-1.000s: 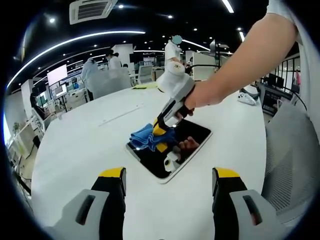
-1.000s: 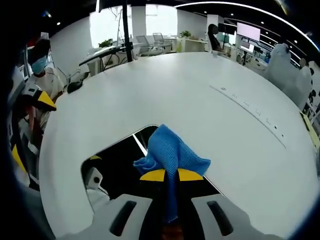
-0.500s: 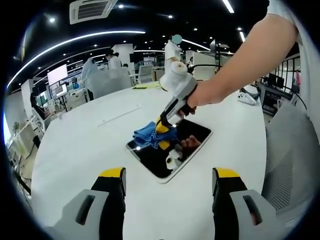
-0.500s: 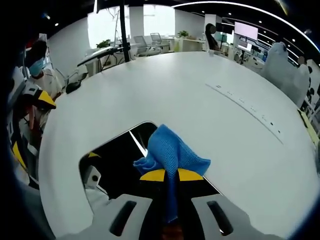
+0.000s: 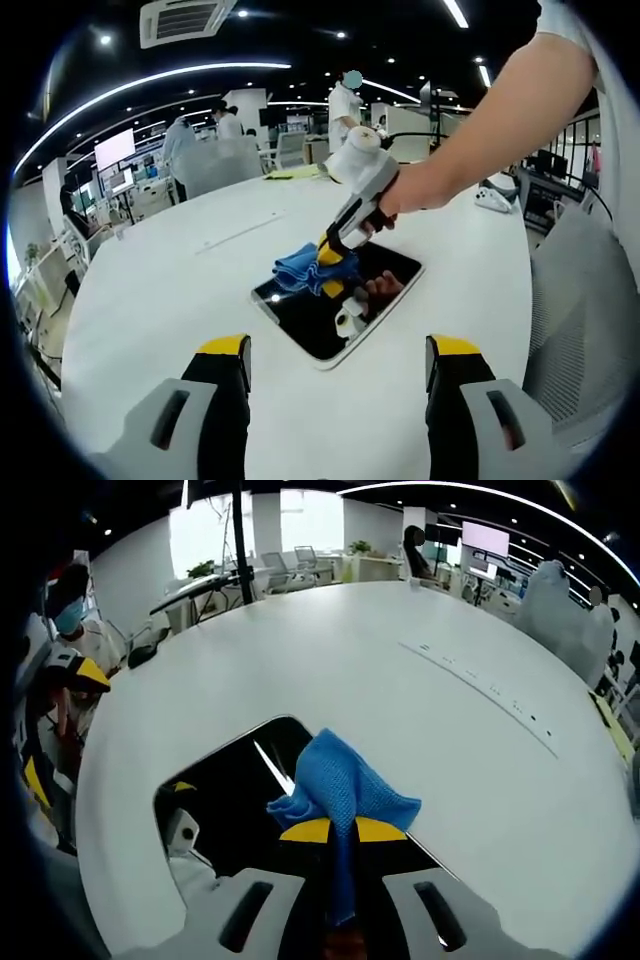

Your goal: Wipe the mirror surface with the cleaning cloth until all visible marks leave the cleaned area.

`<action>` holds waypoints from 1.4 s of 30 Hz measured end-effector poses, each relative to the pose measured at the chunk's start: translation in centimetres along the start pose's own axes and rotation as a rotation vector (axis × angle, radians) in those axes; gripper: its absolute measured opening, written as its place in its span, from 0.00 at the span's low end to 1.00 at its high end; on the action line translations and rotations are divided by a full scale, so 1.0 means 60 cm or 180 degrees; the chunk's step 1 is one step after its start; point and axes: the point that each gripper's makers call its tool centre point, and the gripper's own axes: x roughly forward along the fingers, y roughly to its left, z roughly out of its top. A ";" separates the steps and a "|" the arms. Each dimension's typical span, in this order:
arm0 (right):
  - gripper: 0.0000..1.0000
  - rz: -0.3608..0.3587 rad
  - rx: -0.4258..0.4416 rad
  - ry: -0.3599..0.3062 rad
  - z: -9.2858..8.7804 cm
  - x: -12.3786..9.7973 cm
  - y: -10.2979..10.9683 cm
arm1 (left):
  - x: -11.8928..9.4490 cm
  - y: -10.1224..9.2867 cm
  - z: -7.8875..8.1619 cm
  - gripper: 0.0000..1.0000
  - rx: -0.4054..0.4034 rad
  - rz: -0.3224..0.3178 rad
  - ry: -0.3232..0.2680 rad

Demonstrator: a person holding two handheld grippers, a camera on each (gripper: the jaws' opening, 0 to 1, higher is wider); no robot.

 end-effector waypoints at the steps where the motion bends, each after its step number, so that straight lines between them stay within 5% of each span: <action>1: 0.02 -0.0004 0.0000 0.0003 -0.001 -0.001 -0.001 | 0.000 0.000 0.000 0.71 0.0004 -0.0002 0.0001; 42: 0.02 -0.0177 0.0167 0.0020 -0.044 -0.039 -0.053 | 0.005 -0.005 0.000 0.70 0.0080 -0.0021 0.0027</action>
